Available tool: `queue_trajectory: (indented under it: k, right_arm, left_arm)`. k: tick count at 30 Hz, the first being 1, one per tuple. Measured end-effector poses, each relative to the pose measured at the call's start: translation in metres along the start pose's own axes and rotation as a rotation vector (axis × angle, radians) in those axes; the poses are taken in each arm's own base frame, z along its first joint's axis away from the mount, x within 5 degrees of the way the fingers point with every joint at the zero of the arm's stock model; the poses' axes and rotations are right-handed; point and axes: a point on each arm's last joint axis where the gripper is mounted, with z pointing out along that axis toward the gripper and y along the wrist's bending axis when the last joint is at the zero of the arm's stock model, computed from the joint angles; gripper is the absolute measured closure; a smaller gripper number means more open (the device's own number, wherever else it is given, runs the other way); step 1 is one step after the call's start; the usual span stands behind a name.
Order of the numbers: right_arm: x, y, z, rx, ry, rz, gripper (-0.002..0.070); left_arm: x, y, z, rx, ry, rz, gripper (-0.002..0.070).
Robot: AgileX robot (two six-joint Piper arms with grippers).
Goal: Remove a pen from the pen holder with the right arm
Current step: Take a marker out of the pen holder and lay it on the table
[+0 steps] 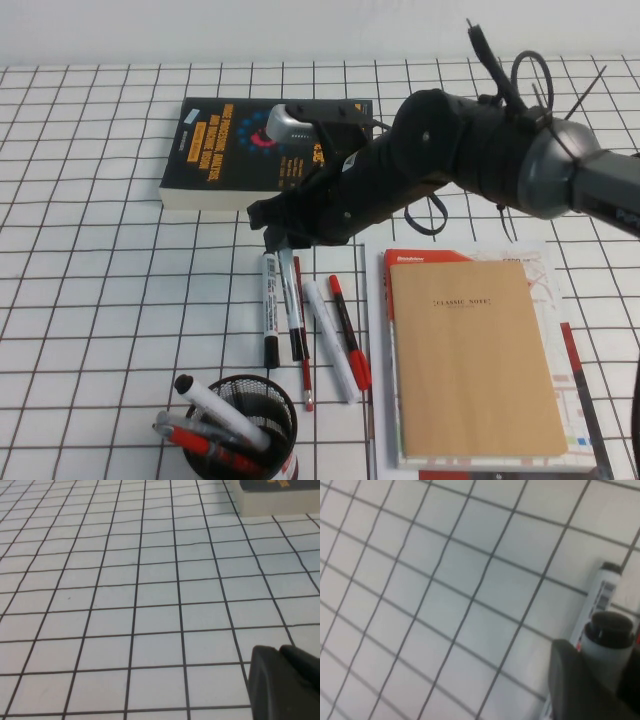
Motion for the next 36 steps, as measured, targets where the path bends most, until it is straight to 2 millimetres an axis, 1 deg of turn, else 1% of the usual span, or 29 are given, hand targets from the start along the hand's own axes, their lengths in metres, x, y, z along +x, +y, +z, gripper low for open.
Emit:
queue_trajectory:
  k: [7, 12, 18, 20, 21, 25, 28, 31, 32, 34, 36]
  right_arm:
    - [-0.009, -0.021, 0.035, -0.011, 0.01, 0.082, 0.0546]
    - [-0.007, -0.035, 0.056, -0.01, 0.023, 0.132, 0.0546]
    - [-0.006, -0.042, 0.069, -0.001, 0.005, 0.154, 0.0546]
    - [-0.006, -0.044, 0.07, 0.002, 0.0, 0.158, 0.0535]
    - [-0.006, -0.044, 0.071, 0.003, -0.005, 0.158, 0.0519]
    - [-0.006, -0.044, 0.071, 0.005, -0.012, 0.159, 0.0413]
    - [-0.007, -0.044, 0.071, 0.005, -0.014, 0.159, 0.0371]
    - [-0.008, -0.044, 0.069, 0.012, -0.019, 0.144, 0.0359]
    - [-0.009, -0.043, 0.066, 0.016, -0.021, 0.13, 0.0358]
    - [-0.012, -0.037, 0.053, 0.024, -0.027, 0.089, 0.0367]
    - [-0.013, -0.027, 0.036, 0.027, -0.035, 0.048, 0.0398]
  left_arm:
    - [0.0, 0.0, 0.0, 0.0, 0.0, 0.0, 0.068]
    - [0.0, 0.0, 0.0, 0.0, 0.0, 0.0, 0.068]
    - [0.0, 0.0, 0.0, 0.0, 0.0, 0.0, 0.068]
    - [0.0, 0.0, 0.0, 0.0, 0.0, 0.0, 0.068]
    - [0.0, 0.0, 0.0, 0.0, 0.0, 0.0, 0.068]
    - [0.0, 0.0, 0.0, 0.0, 0.0, 0.0, 0.068]
    - [0.0, 0.0, 0.0, 0.0, 0.0, 0.0, 0.068]
    - [0.0, 0.0, 0.0, 0.0, 0.0, 0.0, 0.068]
    - [0.0, 0.0, 0.0, 0.0, 0.0, 0.0, 0.068]
    - [0.0, 0.0, 0.0, 0.0, 0.0, 0.0, 0.068]
    - [0.0, 0.0, 0.0, 0.0, 0.0, 0.0, 0.068]
